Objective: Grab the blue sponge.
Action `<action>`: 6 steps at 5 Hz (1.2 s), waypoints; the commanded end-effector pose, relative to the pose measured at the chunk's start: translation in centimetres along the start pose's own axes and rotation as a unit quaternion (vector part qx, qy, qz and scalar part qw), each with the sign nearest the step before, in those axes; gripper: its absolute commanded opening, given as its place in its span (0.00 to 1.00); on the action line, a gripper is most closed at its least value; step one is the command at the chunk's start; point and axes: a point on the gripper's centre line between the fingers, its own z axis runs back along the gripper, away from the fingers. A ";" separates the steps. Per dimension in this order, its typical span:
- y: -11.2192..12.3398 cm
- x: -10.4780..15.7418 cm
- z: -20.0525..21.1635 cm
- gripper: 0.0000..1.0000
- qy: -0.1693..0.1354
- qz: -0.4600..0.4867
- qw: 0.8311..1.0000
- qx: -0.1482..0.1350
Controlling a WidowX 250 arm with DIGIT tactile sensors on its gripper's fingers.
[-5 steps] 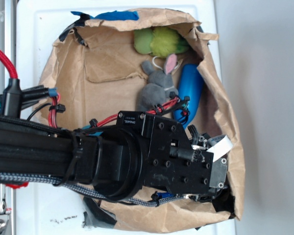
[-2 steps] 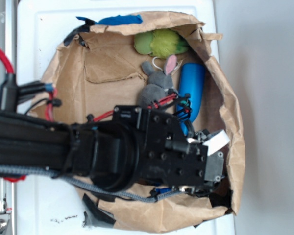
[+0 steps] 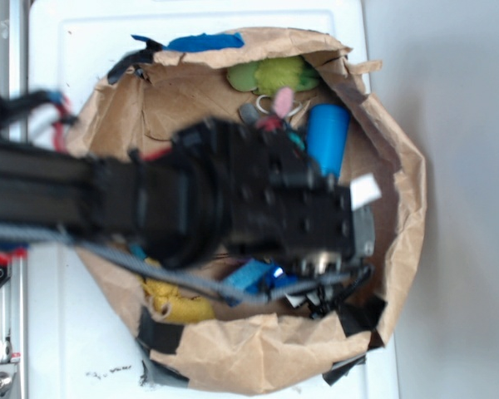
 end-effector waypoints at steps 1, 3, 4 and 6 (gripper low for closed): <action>3.5 2.2 6.9 0.00 -0.086 -0.043 0.995 -0.026; 3.9 2.2 9.9 0.00 -0.118 -0.171 0.977 0.042; 4.4 1.7 11.3 0.00 -0.088 -0.190 0.976 0.068; 4.4 -0.1 12.2 0.00 -0.083 -0.181 0.979 0.053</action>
